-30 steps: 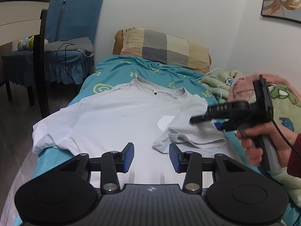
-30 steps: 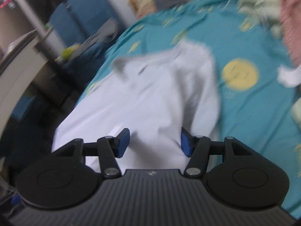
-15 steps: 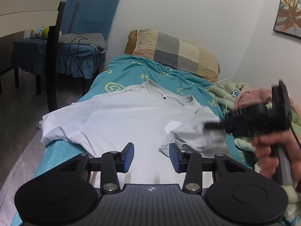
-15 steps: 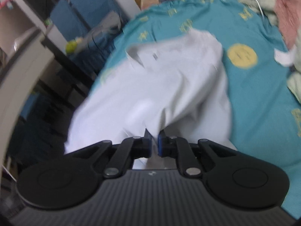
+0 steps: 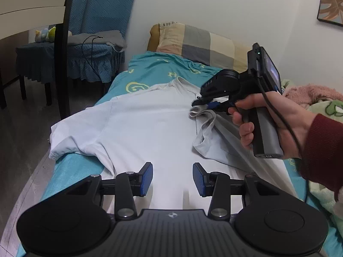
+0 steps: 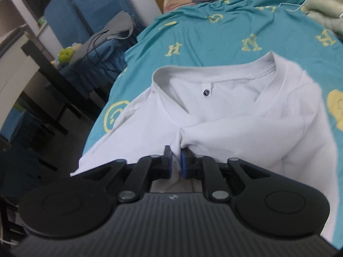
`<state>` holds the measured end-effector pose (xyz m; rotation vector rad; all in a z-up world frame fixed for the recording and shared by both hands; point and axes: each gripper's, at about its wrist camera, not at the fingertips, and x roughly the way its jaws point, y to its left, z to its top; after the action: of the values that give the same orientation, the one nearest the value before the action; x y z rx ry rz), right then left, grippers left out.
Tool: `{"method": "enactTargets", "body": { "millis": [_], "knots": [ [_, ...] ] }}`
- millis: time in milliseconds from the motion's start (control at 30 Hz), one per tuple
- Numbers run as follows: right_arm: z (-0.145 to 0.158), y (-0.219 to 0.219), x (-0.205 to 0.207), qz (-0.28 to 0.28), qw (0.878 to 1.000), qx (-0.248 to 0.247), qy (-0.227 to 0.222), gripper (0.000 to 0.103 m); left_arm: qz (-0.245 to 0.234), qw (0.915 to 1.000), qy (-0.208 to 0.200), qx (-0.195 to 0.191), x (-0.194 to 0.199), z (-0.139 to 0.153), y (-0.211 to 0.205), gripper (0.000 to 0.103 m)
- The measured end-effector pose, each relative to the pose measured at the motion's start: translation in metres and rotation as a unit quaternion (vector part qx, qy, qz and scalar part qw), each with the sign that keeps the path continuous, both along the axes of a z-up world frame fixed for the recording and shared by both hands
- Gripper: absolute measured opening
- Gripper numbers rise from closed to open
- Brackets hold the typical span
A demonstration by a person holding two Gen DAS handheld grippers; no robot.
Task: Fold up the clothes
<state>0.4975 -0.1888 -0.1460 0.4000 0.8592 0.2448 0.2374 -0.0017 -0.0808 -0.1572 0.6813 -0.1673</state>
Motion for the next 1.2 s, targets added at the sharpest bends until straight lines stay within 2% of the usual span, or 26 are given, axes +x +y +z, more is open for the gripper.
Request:
{"method": "enactTargets", "body": {
  "millis": [33,100,233,333,500,633,733,833,933,1133,1200],
  "knots": [
    [-0.001,-0.002,-0.005,0.001,1.0,0.011,-0.004,0.056,-0.002,1.0,0.001,0.006,0.001,-0.002,-0.002,0.044],
    [0.005,-0.007,-0.02,-0.001,0.999,0.033,-0.017,0.078,-0.006,0.9999,0.004,0.015,0.004,-0.006,-0.007,0.044],
    [0.04,-0.019,-0.078,0.006,0.999,0.025,-0.048,0.078,-0.013,0.9996,0.015,0.019,0.002,-0.011,-0.014,0.044],
    [0.07,-0.041,-0.149,-0.005,0.998,0.016,-0.068,0.078,-0.023,0.9993,0.022,0.016,-0.006,-0.014,-0.022,0.044],
    [0.093,-0.092,-0.284,-0.091,0.995,0.035,-0.037,0.08,-0.061,0.9969,0.047,-0.012,-0.028,-0.019,-0.047,0.044],
    [0.093,-0.12,-0.352,-0.148,0.986,0.061,-0.035,0.081,-0.078,0.9926,0.083,-0.041,-0.045,-0.026,-0.064,0.044],
    [0.095,-0.132,-0.371,-0.175,0.979,0.083,-0.056,0.081,-0.07,0.9915,0.099,-0.047,-0.046,-0.032,-0.072,0.044],
    [0.094,-0.148,-0.371,-0.193,0.975,0.085,-0.075,0.08,-0.033,0.9907,0.118,-0.06,-0.029,-0.037,-0.074,0.044],
    [0.085,-0.163,-0.364,-0.209,0.971,0.081,-0.08,0.08,0.001,0.9866,0.131,-0.097,0.001,-0.043,-0.074,0.044],
    [0.054,-0.195,-0.35,-0.244,0.958,0.142,-0.04,0.081,0.063,0.9845,0.111,-0.12,0.058,-0.054,-0.097,0.045],
    [0.049,-0.202,-0.349,-0.251,0.954,0.159,-0.036,0.081,0.086,0.9854,0.092,-0.115,0.072,-0.056,-0.105,0.045]
  ]
}}
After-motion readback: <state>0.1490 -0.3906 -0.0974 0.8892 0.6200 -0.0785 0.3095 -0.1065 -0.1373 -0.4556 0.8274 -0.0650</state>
